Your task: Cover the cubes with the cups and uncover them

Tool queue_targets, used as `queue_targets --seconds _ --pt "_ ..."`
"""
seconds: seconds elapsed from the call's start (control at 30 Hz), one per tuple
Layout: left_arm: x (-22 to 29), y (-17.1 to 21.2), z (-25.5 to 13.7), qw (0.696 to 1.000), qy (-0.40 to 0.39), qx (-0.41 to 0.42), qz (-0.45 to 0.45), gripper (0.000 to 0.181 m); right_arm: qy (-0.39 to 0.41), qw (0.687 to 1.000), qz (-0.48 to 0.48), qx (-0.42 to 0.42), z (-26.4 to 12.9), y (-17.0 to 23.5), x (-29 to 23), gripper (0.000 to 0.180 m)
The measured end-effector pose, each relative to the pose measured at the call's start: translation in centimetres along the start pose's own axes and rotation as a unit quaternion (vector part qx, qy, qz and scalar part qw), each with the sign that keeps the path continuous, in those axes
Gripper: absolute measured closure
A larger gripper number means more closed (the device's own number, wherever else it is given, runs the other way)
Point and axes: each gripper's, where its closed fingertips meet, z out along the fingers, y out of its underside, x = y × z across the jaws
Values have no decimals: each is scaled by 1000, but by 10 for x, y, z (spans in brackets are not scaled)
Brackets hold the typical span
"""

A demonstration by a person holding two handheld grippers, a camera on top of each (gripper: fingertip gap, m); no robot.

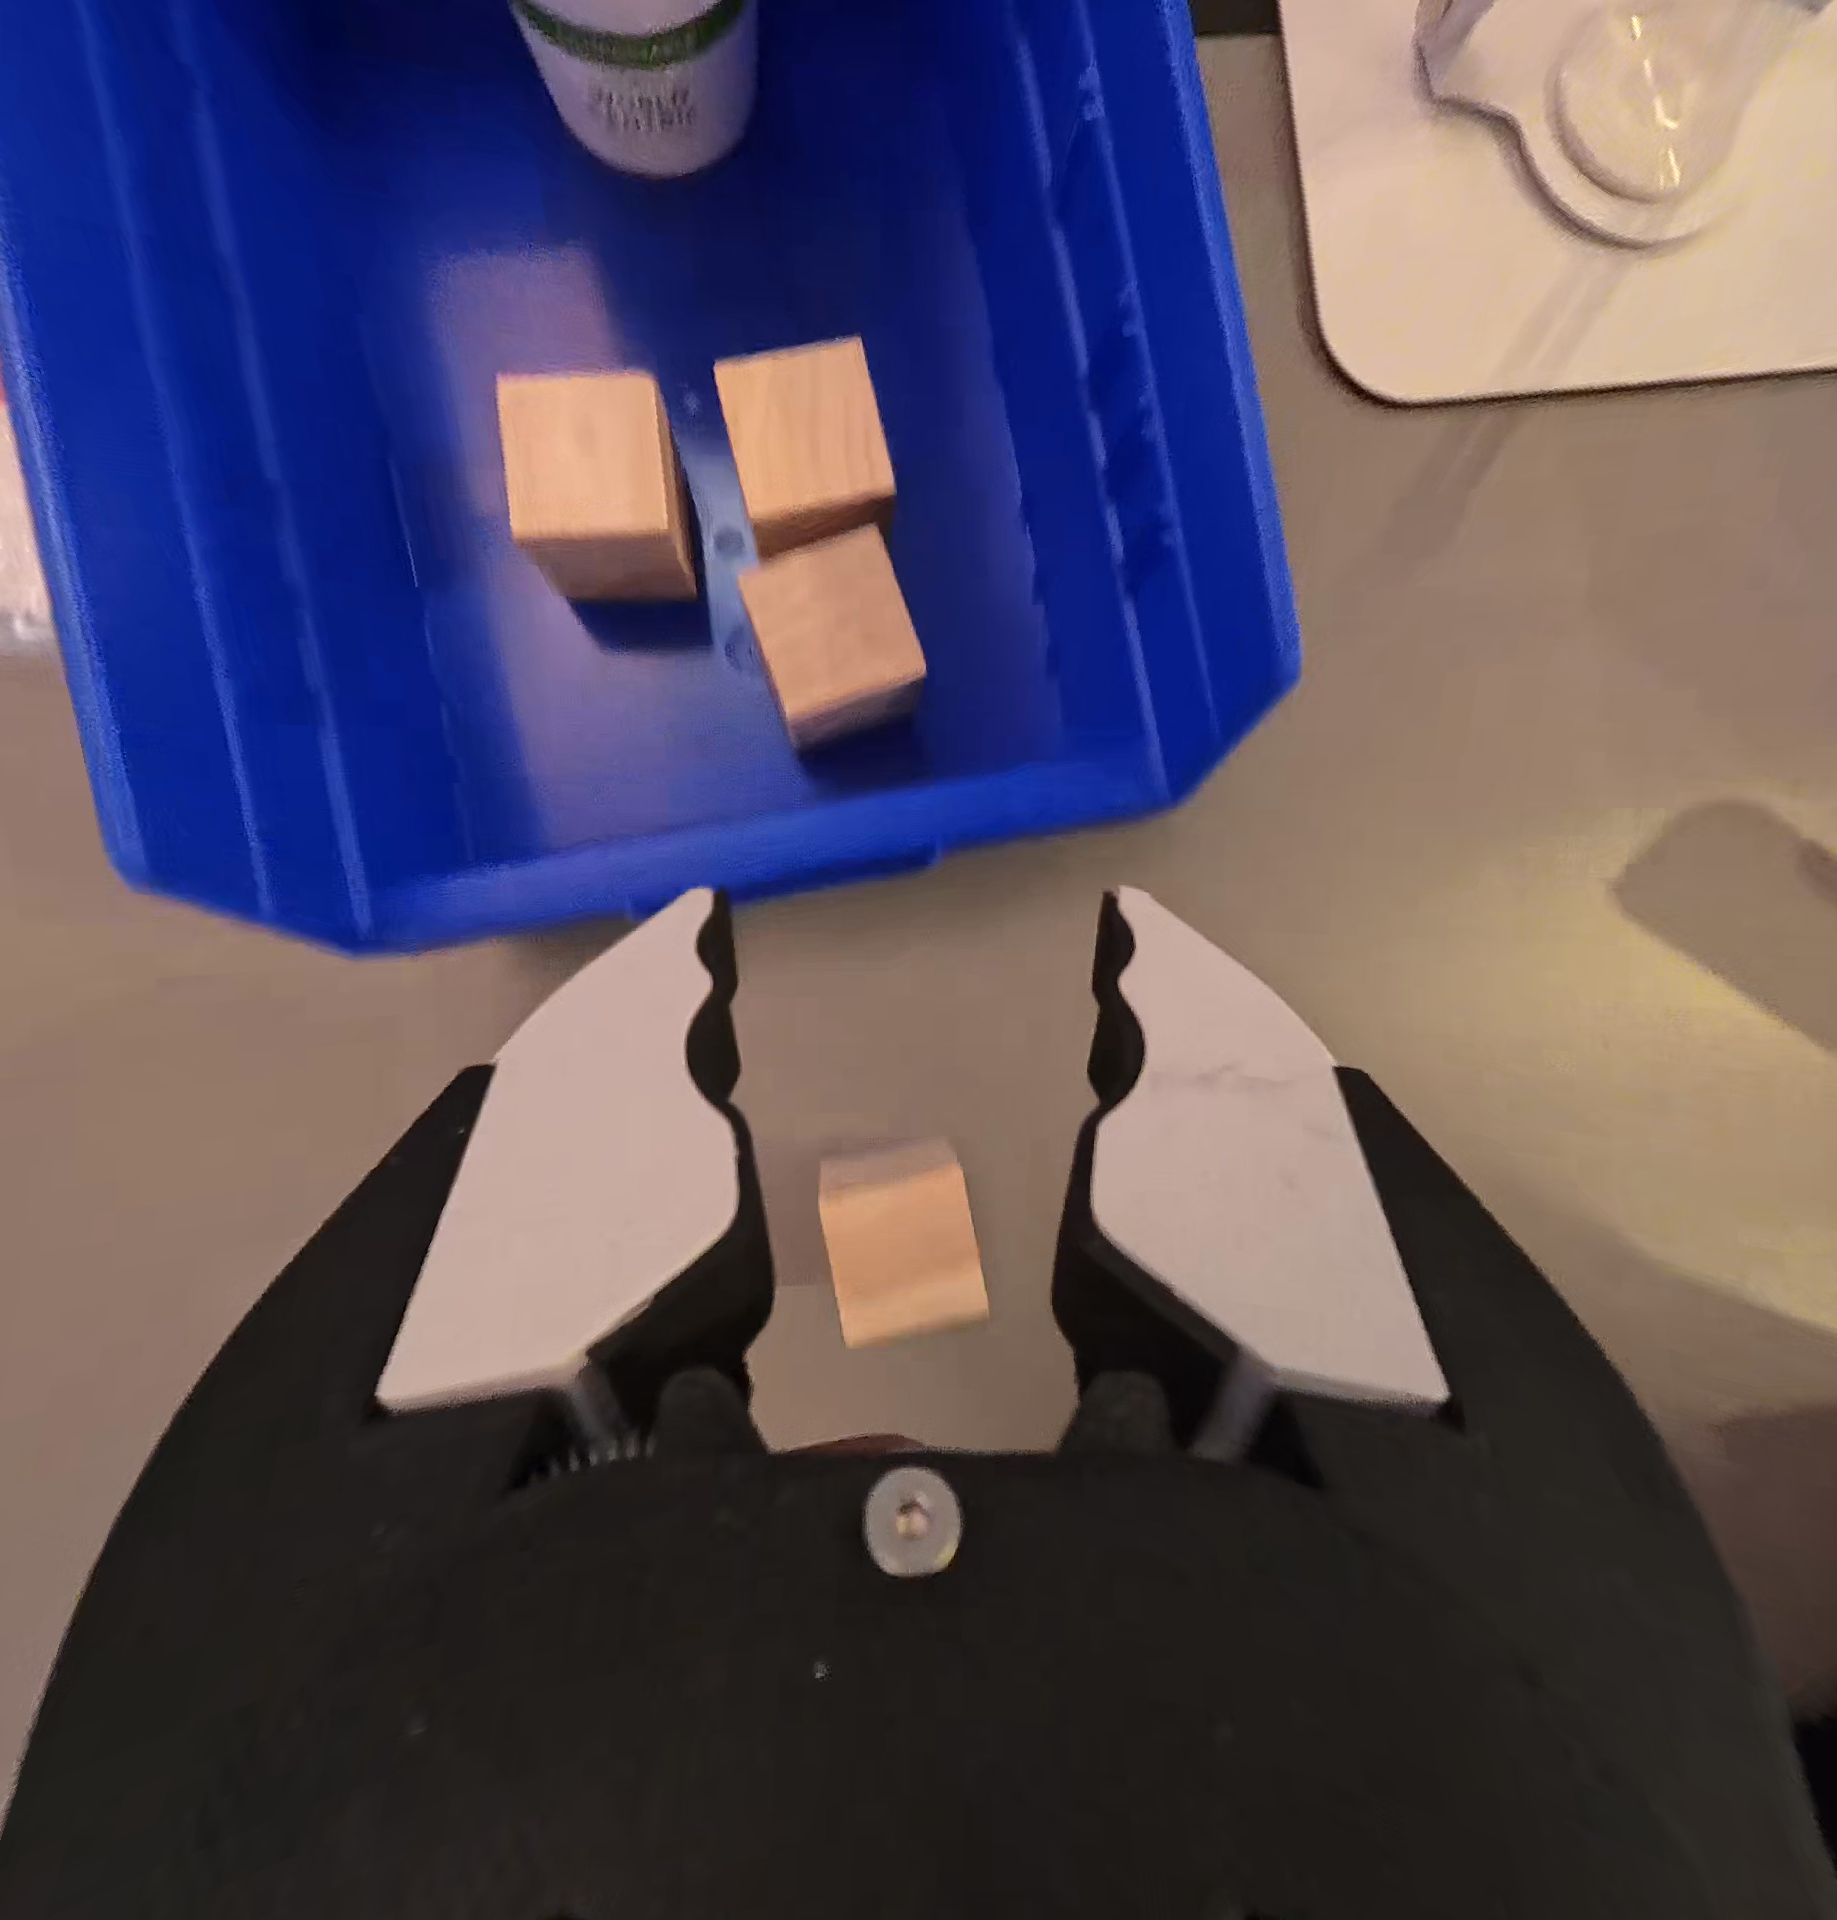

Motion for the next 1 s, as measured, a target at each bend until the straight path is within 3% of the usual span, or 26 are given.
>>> queue_targets --seconds 0.13,0.27,0.47,0.57,0.73,1.0 --pt "-5 -25 44 999 -14 -31 -22 102 -1 1000 4 3 -1 0 1 77" --pt "-15 -29 74 997 -20 -62 -45 106 2 1000 8 4 -1 0 2 78" --pt "-23 -20 99 994 -31 -97 -38 135 7 1000 10 4 -1 0 3 79" --pt "-21 -25 101 995 -26 -92 -35 138 5 1000 11 4 -1 0 3 79" --pt "-13 -30 81 998 -22 -63 -23 139 -6 1000 15 8 -1 -1 2 78" --pt "41 -21 -11 1000 8 3 20 139 -27 1000 12 10 -2 -2 -2 77"
